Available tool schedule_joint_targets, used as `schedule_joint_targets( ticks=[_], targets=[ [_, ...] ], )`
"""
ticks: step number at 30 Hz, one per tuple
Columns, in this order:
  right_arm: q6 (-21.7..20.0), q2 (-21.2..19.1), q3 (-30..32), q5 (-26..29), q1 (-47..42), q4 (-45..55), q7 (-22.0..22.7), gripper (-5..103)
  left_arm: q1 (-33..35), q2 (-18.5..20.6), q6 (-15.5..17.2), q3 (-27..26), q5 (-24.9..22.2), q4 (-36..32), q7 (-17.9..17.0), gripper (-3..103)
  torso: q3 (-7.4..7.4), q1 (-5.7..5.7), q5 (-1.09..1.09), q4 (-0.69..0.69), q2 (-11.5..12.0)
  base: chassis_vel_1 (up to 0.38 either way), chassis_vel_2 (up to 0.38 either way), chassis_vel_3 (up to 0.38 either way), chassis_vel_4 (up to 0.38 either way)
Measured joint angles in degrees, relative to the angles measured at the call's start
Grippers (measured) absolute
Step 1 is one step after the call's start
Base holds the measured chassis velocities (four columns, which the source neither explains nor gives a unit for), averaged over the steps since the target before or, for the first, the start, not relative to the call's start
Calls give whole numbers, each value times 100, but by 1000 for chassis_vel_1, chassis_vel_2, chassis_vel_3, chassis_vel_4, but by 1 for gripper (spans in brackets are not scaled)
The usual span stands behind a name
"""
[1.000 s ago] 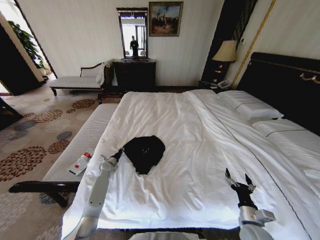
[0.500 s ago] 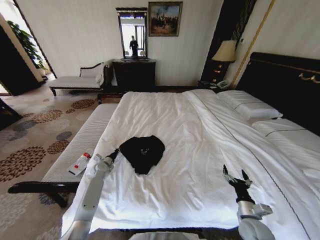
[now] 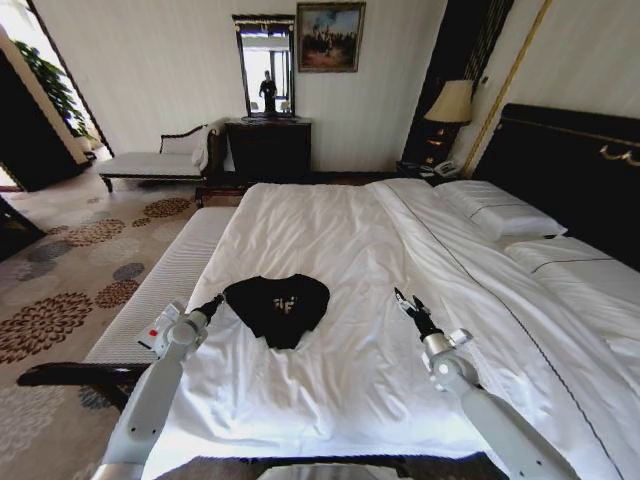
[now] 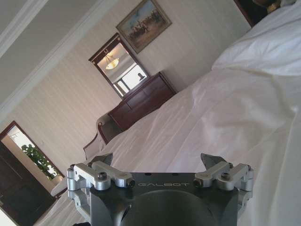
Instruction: Fold the clothes on the bed.
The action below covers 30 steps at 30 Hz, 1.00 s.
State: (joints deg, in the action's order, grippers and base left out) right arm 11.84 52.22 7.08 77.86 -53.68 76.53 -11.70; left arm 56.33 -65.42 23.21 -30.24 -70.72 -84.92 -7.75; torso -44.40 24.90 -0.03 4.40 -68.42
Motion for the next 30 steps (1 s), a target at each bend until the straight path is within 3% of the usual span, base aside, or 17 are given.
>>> schedule_joint_targets(
  ticks=[2,5,7,10,12,20,27,30],
  targets=[
    [-60,30,-81,54,108,-80,-6,100,19,1,1,-9,2,-25,-8,2,0,0,-1,1,0,0,0,0,0],
    [-717,252,-610,348,935,-537,315,100,203,28,5,-118,20,-197,-29,2,1,-1,-1,2,0,0,0,0,0],
    [-925,282,-700,441,1081,-547,465,100,230,34,5,-138,22,-223,-29,2,1,-2,-1,1,0,0,0,0,0],
    [-1674,387,-983,716,1557,-576,974,100,316,59,4,-215,33,-313,-25,2,1,-1,-3,0,0,0,0,0,0],
    [-1932,443,-1202,765,1779,-719,1021,100,349,75,2,-232,37,-357,-14,2,1,-1,-2,0,0,0,0,0,0],
    [-2073,690,-1856,511,2202,-1312,496,100,380,39,-2,-182,91,-471,-1,2,1,-2,-1,1,0,0,0,0,0],
    [-2013,1207,-2191,282,2486,-1901,51,103,381,-31,-4,-129,165,-529,0,2,1,-2,-1,1,0,0,0,0,0],
    [-1943,1441,-2283,202,2581,-2086,-39,93,394,-31,-4,-128,166,-545,3,2,1,-1,-1,0,-1,0,0,0,0]
  ],
)
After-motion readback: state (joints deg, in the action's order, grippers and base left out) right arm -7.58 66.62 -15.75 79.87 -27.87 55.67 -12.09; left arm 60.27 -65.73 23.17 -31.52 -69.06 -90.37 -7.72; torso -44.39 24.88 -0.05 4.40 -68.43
